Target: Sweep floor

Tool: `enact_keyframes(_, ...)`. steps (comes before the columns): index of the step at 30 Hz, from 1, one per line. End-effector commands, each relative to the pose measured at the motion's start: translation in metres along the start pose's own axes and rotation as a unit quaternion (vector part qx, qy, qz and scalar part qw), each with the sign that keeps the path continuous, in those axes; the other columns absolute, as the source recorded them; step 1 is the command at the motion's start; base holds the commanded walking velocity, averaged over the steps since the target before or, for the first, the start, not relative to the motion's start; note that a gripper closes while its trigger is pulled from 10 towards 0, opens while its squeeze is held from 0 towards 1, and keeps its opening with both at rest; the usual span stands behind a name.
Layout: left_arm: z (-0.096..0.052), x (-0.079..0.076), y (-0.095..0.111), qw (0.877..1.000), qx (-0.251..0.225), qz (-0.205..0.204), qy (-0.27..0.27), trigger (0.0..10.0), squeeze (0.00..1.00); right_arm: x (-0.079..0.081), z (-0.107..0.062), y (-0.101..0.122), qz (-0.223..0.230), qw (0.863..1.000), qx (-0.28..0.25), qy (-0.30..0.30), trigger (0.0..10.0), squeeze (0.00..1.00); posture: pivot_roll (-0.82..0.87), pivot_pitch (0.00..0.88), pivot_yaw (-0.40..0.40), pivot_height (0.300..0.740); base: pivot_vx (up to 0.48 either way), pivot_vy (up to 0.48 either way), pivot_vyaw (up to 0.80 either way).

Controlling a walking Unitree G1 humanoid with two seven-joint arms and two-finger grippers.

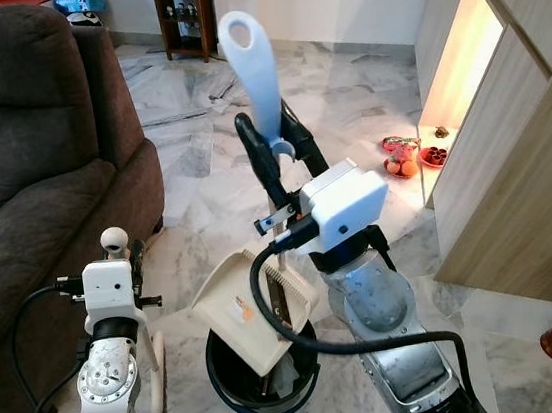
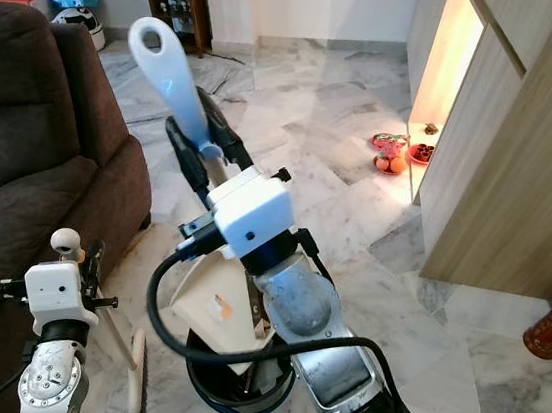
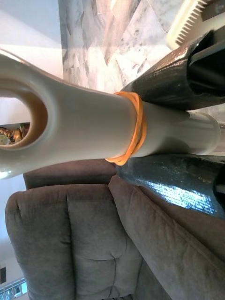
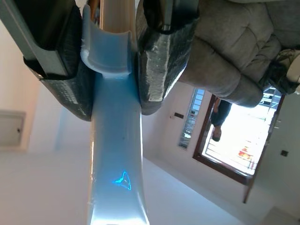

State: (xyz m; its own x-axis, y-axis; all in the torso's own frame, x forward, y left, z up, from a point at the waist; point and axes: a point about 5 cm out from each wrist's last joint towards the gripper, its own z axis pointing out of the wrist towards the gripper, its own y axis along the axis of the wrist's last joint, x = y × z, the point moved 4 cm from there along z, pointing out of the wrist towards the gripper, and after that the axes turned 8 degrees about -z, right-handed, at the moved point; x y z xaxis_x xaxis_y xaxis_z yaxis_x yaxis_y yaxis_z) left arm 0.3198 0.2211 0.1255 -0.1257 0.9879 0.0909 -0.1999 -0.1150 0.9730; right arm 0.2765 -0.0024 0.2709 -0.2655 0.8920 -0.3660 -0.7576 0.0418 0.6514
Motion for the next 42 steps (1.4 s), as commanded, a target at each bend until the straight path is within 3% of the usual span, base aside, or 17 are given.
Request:
enact_keyframes(1, 0.003, -0.003, 0.011, 1.000, -0.025, 0.005, -0.009, 10.0, 0.00, -0.004, 0.003, 0.026, -0.015, 0.998, -0.058, -0.008, 10.0, 0.00, 0.13, 0.052, -0.027, 0.740, 0.000, 0.000, 0.00)
enact_keyframes(4, 0.003, -0.004, 0.011, 1.000, -0.025, 0.009, -0.013, 10.0, 0.00, 0.004, 0.003, 0.033, -0.038, 0.996, -0.075, 0.008, 10.0, 0.00, 0.13, 0.051, -0.029, 0.740, 0.000, 0.000, 0.00)
enact_keyframes(9, 0.003, -0.004, 0.011, 1.000, -0.025, 0.009, -0.014, 10.0, 0.00, 0.004, 0.003, 0.034, -0.045, 0.996, -0.078, 0.007, 10.0, 0.00, 0.13, 0.052, -0.029, 0.740, 0.000, 0.000, 0.00)
enact_keyframes(11, 0.003, -0.005, 0.010, 1.000, -0.025, 0.009, -0.015, 10.0, 0.00, 0.006, 0.003, 0.038, -0.069, 0.993, -0.089, 0.016, 10.0, 0.00, 0.13, 0.051, -0.029, 0.740, 0.000, 0.000, 0.00)
enact_keyframes(34, 0.004, -0.007, 0.010, 1.000, -0.026, 0.009, -0.015, 10.0, 0.00, 0.000, 0.003, 0.028, -0.096, 0.993, -0.071, 0.001, 10.0, 0.00, 0.13, 0.040, -0.039, 0.740, 0.000, 0.000, 0.00)
enact_keyframes(37, 0.003, -0.008, 0.010, 0.999, -0.026, 0.009, -0.015, 10.0, 0.00, -0.015, 0.005, 0.020, -0.112, 0.992, -0.051, -0.032, 10.0, 0.00, 0.13, 0.039, -0.040, 0.740, 0.000, 0.000, 0.00)
enact_keyframes(39, 0.004, -0.008, 0.010, 0.999, -0.027, 0.009, -0.015, 10.0, 0.00, -0.035, 0.007, 0.006, -0.166, 0.984, -0.022, -0.062, 10.0, 0.00, 0.13, 0.036, -0.042, 0.740, 0.000, 0.000, 0.00)
enact_keyframes(42, 0.004, -0.008, 0.009, 0.999, -0.026, 0.008, -0.016, 10.0, 0.00, -0.050, 0.006, -0.008, -0.190, 0.979, 0.000, -0.074, 10.0, 0.00, 0.12, 0.036, -0.045, 0.740, 0.000, 0.000, 0.00)
